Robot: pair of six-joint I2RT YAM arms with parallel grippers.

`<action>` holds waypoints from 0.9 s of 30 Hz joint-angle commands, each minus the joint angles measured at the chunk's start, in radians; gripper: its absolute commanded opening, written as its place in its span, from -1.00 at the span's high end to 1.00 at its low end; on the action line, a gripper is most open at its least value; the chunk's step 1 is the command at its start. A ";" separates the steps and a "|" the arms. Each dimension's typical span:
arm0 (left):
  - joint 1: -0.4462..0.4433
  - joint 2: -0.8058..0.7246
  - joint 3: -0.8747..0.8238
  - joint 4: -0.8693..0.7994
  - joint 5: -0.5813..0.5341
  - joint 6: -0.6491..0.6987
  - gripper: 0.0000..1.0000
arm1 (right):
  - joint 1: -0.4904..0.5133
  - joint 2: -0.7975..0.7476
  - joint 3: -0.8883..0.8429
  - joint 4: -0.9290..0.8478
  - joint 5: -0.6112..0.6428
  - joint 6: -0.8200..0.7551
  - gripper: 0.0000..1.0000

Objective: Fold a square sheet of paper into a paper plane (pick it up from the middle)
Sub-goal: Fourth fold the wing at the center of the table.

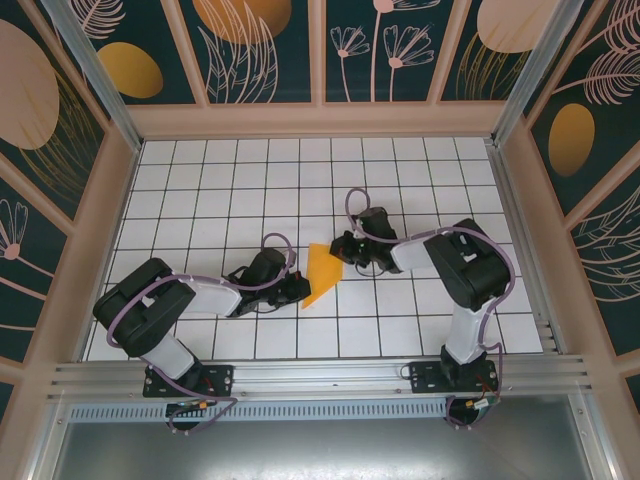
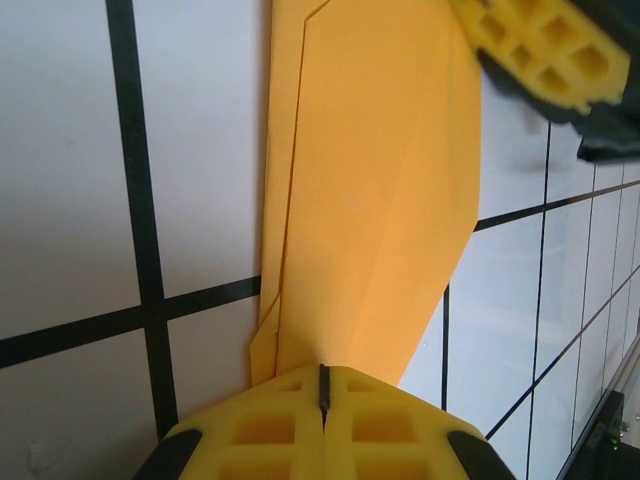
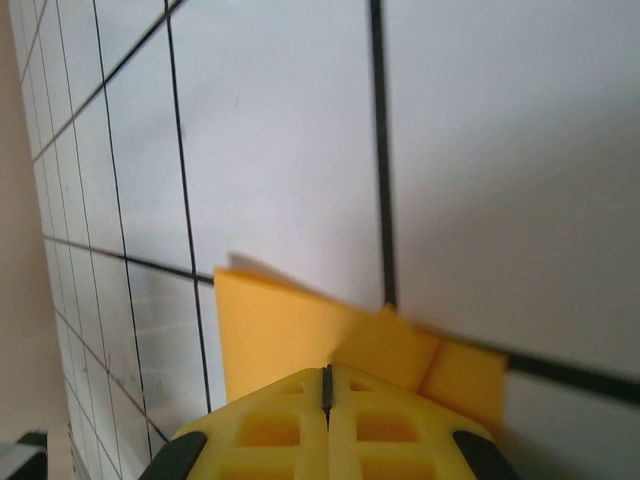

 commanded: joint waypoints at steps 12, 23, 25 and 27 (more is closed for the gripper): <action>-0.014 0.062 -0.046 -0.195 -0.018 0.032 0.93 | -0.081 -0.012 0.122 -0.153 0.060 -0.108 0.91; -0.013 0.047 -0.036 -0.191 -0.011 0.037 0.91 | 0.038 -0.150 0.009 -0.046 -0.028 -0.013 0.89; -0.013 0.041 -0.027 -0.193 0.000 0.042 0.89 | 0.073 -0.133 -0.002 -0.023 -0.037 0.006 0.90; -0.014 0.031 -0.018 -0.193 0.011 0.050 0.86 | 0.096 -0.111 -0.012 -0.014 -0.033 0.008 0.90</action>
